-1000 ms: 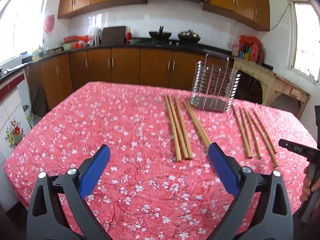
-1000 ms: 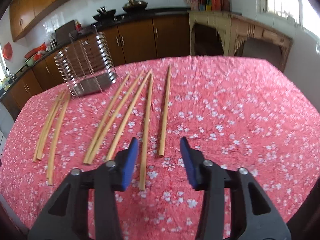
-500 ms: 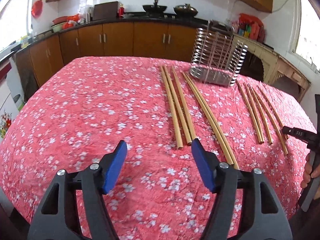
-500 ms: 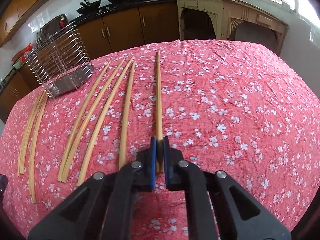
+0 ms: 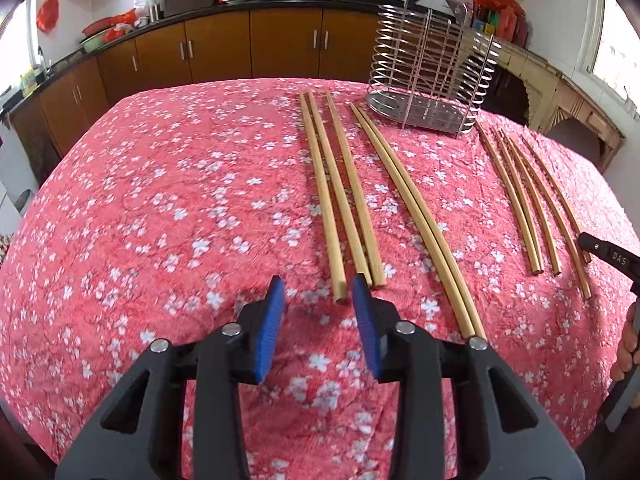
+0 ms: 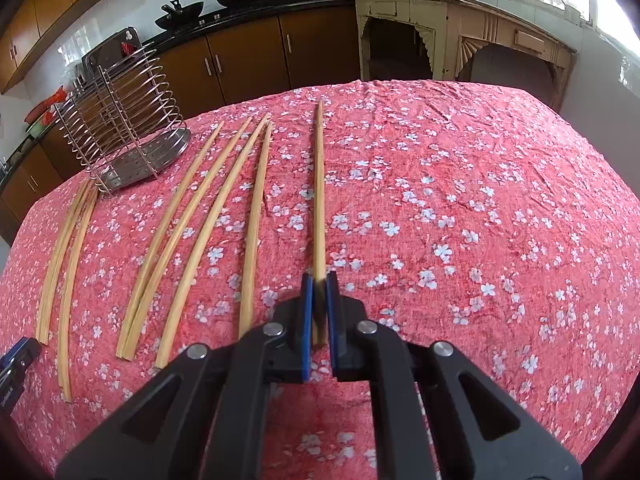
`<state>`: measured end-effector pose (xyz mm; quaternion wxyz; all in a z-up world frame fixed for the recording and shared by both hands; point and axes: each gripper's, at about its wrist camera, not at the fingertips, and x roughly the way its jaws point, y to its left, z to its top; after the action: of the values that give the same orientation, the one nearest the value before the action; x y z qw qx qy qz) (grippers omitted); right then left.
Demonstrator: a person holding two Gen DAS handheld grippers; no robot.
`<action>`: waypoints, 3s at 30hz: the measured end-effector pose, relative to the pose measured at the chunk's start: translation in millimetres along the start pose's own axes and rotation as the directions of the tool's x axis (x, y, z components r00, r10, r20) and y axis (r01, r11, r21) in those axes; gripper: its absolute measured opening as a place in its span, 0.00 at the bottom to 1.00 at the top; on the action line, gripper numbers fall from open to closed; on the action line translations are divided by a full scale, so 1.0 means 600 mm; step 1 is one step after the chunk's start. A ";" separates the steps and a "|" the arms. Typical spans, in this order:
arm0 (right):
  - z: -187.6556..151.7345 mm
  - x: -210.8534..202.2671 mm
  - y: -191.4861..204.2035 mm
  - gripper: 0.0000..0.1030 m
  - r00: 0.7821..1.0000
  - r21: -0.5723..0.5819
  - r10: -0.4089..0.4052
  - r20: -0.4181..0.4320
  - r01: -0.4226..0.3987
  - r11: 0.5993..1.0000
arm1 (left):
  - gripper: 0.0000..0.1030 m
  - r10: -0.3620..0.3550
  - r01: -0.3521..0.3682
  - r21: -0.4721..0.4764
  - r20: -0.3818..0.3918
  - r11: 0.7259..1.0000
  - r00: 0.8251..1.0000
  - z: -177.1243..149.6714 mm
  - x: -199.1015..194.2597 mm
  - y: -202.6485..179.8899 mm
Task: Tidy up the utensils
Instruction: 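Lower the right tool and close it on a single wooden chopstick, then grasp another chopstick with the left tool while the right tool holds its chopstick, then lift both held chopsticks and carry them above the wire holder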
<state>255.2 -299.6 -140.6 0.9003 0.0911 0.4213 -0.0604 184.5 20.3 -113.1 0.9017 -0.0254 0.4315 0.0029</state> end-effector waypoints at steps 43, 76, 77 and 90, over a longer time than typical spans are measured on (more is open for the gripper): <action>0.032 0.021 -0.061 0.09 0.994 0.073 -0.110 0.016 0.109 0.991 | 0.33 0.070 -0.070 0.043 0.007 0.997 0.998 0.045 0.041 0.104; 0.038 -0.175 -0.035 0.07 0.919 -0.021 -0.091 0.384 0.108 0.994 | 0.06 0.046 -0.077 0.067 0.381 0.995 0.924 0.038 -0.150 0.102; 0.043 -0.182 -0.034 0.07 0.911 -0.023 -0.085 0.403 0.103 0.994 | 0.06 0.043 -0.073 0.058 0.402 0.996 0.915 0.041 -0.157 0.102; 0.136 -0.240 -0.028 0.07 0.850 -0.016 0.000 0.527 0.010 1.000 | 0.06 0.075 -0.065 -0.038 0.559 0.997 0.826 0.127 -0.210 0.115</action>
<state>221.4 -328.8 19.4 0.9819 0.0620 0.1594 -0.0816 162.7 95.0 29.6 0.9876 -0.0153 0.1492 0.0469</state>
